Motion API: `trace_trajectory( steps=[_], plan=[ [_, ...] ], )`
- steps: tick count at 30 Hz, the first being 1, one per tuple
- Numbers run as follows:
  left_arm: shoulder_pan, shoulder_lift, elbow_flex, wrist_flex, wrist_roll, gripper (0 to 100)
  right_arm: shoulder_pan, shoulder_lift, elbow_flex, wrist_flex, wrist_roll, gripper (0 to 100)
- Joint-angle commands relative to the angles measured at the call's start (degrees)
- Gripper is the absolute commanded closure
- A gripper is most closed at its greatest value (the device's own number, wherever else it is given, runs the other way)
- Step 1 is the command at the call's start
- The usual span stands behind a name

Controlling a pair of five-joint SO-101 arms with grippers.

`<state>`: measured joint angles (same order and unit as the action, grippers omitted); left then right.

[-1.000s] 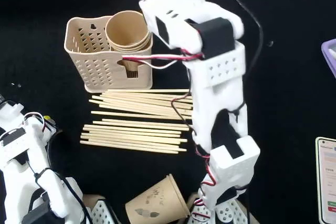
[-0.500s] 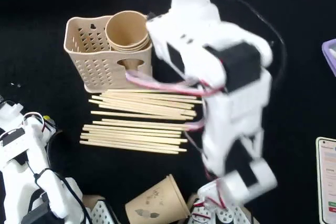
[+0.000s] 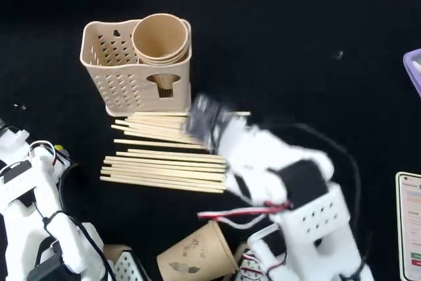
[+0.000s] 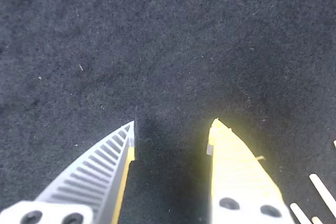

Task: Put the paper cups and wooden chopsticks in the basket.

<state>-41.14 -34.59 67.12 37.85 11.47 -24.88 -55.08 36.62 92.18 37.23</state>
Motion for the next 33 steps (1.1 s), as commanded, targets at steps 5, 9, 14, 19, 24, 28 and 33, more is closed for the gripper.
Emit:
trace_trajectory(
  steps=[5, 9, 14, 19, 24, 28, 33],
  plan=[
    [-0.1, -1.4, -1.8, -0.5, 0.4, 78, -1.6, -10.0, 26.0, -6.1, 21.2, 79.8],
    [-1.2, -1.5, -2.0, -0.5, 0.6, 78, -7.4, -7.7, 30.4, -9.2, 21.5, 79.7],
    [-3.6, -1.5, -2.1, -0.9, 0.7, 78, -18.3, -1.7, 29.8, -9.2, 25.6, 79.7],
    [-5.8, -1.1, -3.1, -0.7, 1.2, 78, -27.5, 5.1, 29.1, -9.7, 27.5, 79.6],
    [-7.3, -1.2, -3.2, -1.0, 4.4, 78, -31.3, 2.8, 24.4, -9.2, 21.4, 79.6],
    [-7.3, -1.3, -3.2, -1.0, 4.3, 78, -37.8, -3.2, 22.2, -9.2, 14.4, 79.6],
    [-7.3, -1.1, -3.2, -1.0, 4.3, 78, -42.7, -11.4, 23.6, -9.1, 13.1, 79.9]
  ],
)
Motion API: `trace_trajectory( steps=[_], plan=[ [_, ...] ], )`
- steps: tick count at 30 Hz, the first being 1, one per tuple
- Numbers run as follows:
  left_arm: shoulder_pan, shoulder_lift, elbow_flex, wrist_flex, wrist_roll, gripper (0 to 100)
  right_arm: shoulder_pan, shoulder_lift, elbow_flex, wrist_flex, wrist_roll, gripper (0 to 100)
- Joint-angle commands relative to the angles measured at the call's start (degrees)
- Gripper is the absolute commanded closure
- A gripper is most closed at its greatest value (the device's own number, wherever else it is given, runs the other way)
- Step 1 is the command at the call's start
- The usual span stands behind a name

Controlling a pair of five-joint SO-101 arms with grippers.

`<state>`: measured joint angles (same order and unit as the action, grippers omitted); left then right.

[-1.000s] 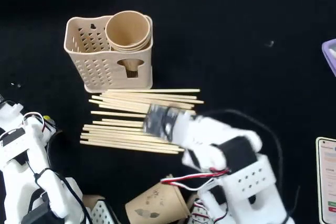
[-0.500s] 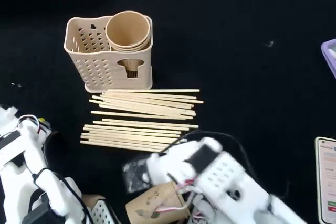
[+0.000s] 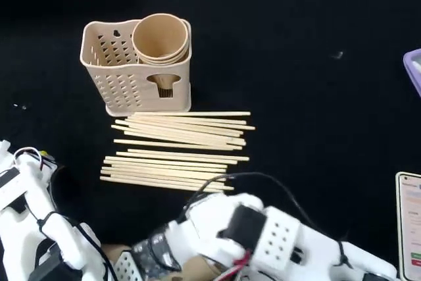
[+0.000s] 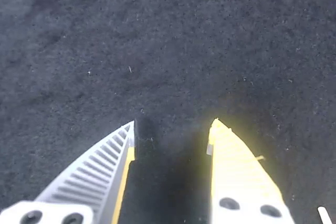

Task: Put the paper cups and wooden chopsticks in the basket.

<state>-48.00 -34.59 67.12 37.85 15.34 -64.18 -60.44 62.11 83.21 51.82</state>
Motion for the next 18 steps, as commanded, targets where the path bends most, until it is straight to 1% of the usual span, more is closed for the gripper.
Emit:
trace_trajectory(
  steps=[1, 7, 9, 12, 13, 15, 16, 18],
  plan=[
    [-0.5, -1.1, -3.2, -1.0, 0.4, 78, -3.9, -7.2, -1.4, -0.1, -1.5, 79.9],
    [-0.4, -1.1, -3.2, -1.0, 0.4, 78, -9.9, -12.6, 1.3, -0.3, -1.7, 80.7],
    [-0.4, -1.1, -3.2, -1.0, 0.4, 78, -11.5, -13.1, 1.0, -0.6, -1.6, 85.2],
    [-0.4, -1.1, -3.2, -1.0, 0.4, 78, -12.5, -14.2, 0.3, -1.0, -1.5, 97.3],
    [-0.4, -1.1, -3.2, -1.0, 0.4, 78, -12.2, -14.4, -0.2, -1.1, -1.5, 99.2],
    [-0.4, -1.1, -3.2, -1.0, 0.4, 78, -10.9, -14.8, -1.5, -0.6, -1.9, 98.8],
    [-0.4, -1.1, -3.2, -1.0, 0.4, 78, -9.5, -15.1, -2.3, -0.6, -1.9, 98.8],
    [-0.4, -1.1, -3.2, -1.0, 0.4, 78, -4.5, -15.3, -4.4, -0.6, -2.0, 98.8]
  ],
)
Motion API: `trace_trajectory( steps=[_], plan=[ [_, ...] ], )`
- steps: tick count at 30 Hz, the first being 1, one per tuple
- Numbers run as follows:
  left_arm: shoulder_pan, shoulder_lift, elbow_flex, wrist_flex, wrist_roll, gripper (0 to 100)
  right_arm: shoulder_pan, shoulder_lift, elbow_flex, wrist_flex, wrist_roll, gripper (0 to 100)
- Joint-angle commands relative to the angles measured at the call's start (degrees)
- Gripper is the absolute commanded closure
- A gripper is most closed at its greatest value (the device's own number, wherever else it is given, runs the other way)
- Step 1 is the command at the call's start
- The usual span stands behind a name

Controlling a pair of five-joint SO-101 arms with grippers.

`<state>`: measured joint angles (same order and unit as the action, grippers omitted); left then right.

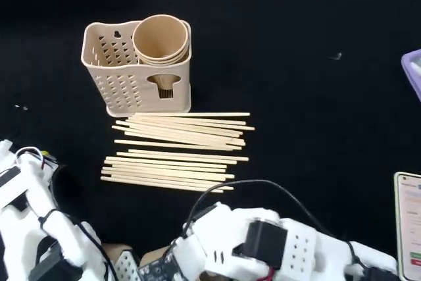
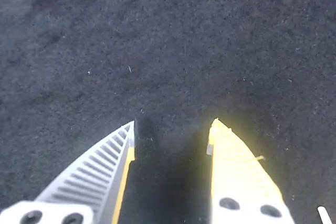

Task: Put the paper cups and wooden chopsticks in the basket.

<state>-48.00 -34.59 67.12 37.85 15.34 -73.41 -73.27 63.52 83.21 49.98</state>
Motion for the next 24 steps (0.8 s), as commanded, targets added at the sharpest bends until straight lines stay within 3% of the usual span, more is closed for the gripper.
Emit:
trace_trajectory(
  steps=[1, 9, 14, 17, 24],
  plan=[
    [-0.4, -1.1, -3.2, -1.0, 0.4, 78, 8.2, -2.2, -6.8, -0.6, -0.2, 98.8],
    [-0.2, -1.2, -3.2, -1.0, 0.4, 78, 38.6, -2.1, -9.2, -6.1, -1.4, 98.8],
    [0.0, -1.3, -3.2, -0.9, 0.4, 78, 51.5, -2.0, -9.7, -14.2, -14.2, 98.8],
    [0.0, -1.3, -3.2, -0.8, 0.4, 78, 55.4, -1.9, -11.6, -17.2, -22.2, 98.7],
    [0.0, -1.4, -3.2, -0.6, 0.4, 78, 55.9, 4.9, -29.5, -13.6, -37.8, 98.8]
  ],
)
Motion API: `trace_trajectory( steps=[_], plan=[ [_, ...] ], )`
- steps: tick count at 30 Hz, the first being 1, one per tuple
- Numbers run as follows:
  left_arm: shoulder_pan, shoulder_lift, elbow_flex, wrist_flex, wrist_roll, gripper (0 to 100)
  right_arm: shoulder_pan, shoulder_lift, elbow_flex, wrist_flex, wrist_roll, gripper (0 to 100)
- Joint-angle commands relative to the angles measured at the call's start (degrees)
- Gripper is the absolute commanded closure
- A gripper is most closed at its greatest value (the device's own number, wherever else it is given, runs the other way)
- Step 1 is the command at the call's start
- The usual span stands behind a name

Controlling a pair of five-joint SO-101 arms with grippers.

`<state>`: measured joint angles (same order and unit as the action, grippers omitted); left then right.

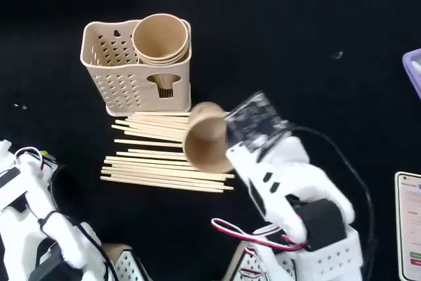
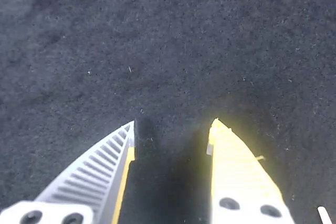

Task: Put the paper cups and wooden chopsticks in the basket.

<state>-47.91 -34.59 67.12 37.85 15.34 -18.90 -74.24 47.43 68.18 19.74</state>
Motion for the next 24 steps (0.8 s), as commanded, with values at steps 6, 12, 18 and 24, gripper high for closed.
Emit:
trace_trajectory(
  steps=[6, 12, 18, 24],
  plan=[
    [0.0, -1.4, -2.9, -0.6, 0.4, 78, 1.0, 24.0, -38.7, 2.7, -18.3, 98.8],
    [1.1, -1.4, -2.8, -0.5, 0.3, 78, -3.1, 45.8, -63.1, 2.5, -21.2, 98.7],
    [1.5, -1.4, -2.7, -0.5, 0.1, 78, -4.0, 67.2, -83.0, 3.5, -21.9, 98.7],
    [1.5, -1.4, -2.7, -0.5, 0.1, 78, -3.8, 83.9, -97.0, 10.8, -21.5, 98.7]
  ],
)
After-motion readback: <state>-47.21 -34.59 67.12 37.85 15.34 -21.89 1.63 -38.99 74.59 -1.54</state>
